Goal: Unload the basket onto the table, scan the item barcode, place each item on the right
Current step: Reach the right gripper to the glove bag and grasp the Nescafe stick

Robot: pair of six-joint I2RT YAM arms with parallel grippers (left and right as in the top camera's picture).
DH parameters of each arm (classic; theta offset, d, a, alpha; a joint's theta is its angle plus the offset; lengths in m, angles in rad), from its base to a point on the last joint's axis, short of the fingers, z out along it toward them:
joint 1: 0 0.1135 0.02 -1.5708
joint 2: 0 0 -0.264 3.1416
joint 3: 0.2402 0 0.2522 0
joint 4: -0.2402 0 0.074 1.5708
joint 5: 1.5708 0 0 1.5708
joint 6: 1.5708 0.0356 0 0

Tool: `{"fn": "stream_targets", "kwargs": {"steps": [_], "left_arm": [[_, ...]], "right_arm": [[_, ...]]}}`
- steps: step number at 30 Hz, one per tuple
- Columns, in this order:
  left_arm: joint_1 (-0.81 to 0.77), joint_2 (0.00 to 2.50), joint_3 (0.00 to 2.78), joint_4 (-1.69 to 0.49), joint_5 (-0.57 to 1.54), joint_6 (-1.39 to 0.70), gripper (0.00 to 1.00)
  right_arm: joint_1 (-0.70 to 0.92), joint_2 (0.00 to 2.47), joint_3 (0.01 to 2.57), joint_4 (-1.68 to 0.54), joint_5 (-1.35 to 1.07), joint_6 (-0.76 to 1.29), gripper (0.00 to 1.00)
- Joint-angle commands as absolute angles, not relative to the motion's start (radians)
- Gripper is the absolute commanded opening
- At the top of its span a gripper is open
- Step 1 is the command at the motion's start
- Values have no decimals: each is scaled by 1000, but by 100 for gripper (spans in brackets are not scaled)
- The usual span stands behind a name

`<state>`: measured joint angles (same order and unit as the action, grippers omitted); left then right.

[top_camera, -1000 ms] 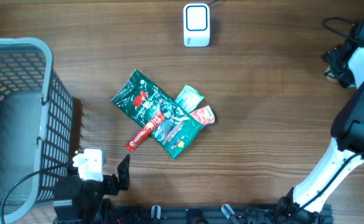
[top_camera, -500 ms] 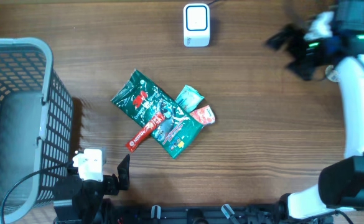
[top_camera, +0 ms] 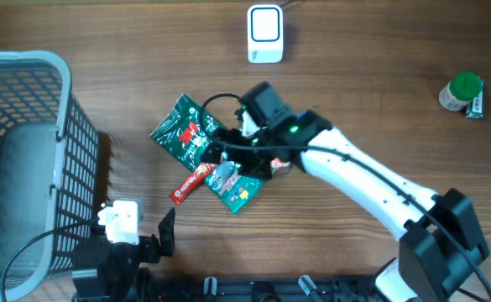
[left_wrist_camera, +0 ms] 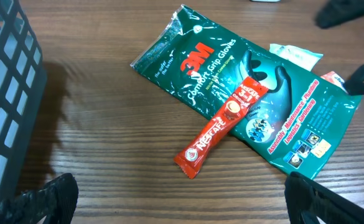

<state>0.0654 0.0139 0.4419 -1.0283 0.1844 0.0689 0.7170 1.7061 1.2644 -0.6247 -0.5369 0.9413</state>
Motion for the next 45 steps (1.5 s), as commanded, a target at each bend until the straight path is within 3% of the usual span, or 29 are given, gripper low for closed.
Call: {"fn": "stream_targets", "kwargs": {"steps": [1,6,12,17,19,21,23,30,32,33,35,39,42,45], "left_arm": [[69,9,442,-1024,193,63,100],[69,9,442,-1024,193,63,100],[69,9,442,-1024,193,63,100],[69,9,442,-1024,193,63,100],[69,9,442,-1024,193,63,100],[69,9,442,-1024,193,63,100],[69,9,442,-1024,193,63,100],[69,9,442,-1024,193,63,100],[69,9,442,-1024,193,63,100],[69,9,442,-1024,193,63,100],[69,9,442,-1024,193,63,100],[69,9,442,-1024,193,63,100],[69,9,442,-1024,193,63,100],[69,9,442,-1024,193,63,100]], "right_arm": [[798,1711,1267,-565,-291,1172,100],[873,1736,1267,-530,-142,1269,100],[886,1950,1267,-349,-334,1320,100],[887,2016,1267,-336,-308,1343,98],[887,2019,1267,-337,-285,1343,91],[887,2024,1267,-336,-283,1346,74],[887,2028,1267,-337,-269,1345,67],[887,2106,1267,-316,-279,1341,62],[887,2127,1267,-319,-287,1335,39],[887,2137,1267,-324,-289,1335,21],[883,2136,1268,-347,-287,1322,4],[862,2107,1271,-406,-294,1311,4],[828,2001,1272,-635,-347,1398,4],[750,1900,1272,-863,-556,1446,4]]}}
